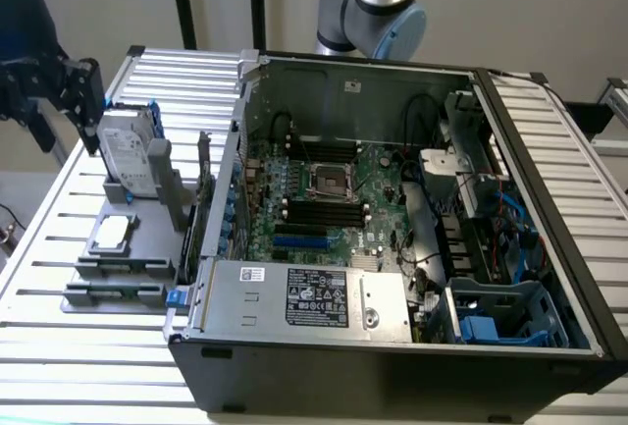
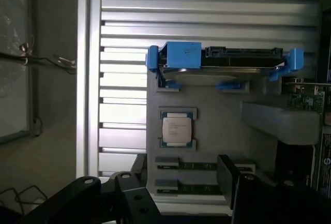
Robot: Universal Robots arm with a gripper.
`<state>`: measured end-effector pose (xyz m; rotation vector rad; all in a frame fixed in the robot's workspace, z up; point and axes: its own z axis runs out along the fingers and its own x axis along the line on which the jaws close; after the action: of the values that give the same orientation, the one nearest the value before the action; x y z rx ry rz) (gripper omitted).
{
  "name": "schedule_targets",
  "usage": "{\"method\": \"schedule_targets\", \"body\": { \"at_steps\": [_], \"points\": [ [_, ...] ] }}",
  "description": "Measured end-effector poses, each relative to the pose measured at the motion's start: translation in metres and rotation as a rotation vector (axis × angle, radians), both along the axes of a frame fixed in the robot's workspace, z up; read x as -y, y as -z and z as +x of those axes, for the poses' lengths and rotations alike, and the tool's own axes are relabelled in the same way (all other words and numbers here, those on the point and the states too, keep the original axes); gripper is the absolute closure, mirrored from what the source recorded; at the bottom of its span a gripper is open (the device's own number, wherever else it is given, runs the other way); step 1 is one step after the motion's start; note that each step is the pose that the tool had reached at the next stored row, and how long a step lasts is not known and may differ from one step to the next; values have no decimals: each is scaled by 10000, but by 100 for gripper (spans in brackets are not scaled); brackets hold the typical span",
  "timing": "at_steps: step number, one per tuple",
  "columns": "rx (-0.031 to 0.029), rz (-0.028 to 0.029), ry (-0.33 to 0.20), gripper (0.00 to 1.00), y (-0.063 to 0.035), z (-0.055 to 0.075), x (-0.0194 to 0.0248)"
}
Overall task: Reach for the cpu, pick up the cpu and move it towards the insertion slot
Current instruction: 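Pick up the cpu and move it towards the insertion slot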
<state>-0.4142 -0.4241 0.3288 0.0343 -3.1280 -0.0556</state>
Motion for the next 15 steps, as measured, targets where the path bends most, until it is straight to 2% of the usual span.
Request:
{"method": "schedule_targets", "body": {
  "at_steps": [15],
  "points": [
    [0,0,57,35,273,21,12]
  ]
}}
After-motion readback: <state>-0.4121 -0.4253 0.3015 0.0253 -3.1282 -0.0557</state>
